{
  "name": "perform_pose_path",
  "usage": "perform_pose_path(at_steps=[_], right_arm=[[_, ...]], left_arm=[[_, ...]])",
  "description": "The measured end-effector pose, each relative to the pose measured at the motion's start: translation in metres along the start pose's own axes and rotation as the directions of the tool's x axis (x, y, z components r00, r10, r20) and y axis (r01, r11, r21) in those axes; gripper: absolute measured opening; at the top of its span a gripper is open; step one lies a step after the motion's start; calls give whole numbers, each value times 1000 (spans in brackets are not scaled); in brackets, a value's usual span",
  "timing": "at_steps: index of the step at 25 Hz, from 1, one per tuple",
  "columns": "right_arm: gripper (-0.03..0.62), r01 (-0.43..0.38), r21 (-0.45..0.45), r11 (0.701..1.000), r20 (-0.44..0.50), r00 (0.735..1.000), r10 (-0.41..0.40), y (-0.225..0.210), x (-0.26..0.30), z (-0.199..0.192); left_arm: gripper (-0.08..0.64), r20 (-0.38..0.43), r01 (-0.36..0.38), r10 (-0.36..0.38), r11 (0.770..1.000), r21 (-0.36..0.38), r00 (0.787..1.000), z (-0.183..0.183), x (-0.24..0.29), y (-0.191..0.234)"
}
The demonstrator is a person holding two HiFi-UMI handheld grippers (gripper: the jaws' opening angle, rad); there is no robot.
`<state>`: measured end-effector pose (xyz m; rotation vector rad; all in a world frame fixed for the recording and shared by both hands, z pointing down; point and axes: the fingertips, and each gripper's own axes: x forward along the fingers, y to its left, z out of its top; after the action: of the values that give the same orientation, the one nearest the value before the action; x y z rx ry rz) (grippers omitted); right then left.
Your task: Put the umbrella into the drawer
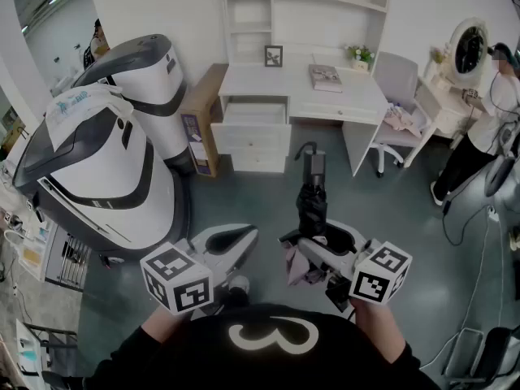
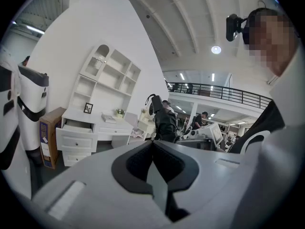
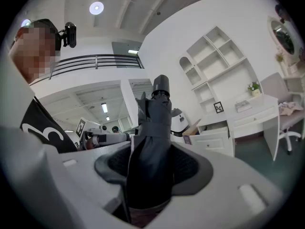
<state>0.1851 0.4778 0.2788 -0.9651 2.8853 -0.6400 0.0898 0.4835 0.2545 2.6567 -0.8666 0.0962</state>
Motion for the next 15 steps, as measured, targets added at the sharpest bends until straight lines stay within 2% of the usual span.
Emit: perform_pose_path(at_steps=[9, 15], right_arm=[[227, 5, -2, 1000, 4, 1000, -5, -3, -16, -4], [229, -1, 37, 999, -6, 1000, 1, -15, -9, -14]], left_arm=[[9, -14, 12, -12, 1000, -8, 1000, -8, 10, -13], [9, -35, 1, -2, 1000, -28, 999, -15, 16, 0]])
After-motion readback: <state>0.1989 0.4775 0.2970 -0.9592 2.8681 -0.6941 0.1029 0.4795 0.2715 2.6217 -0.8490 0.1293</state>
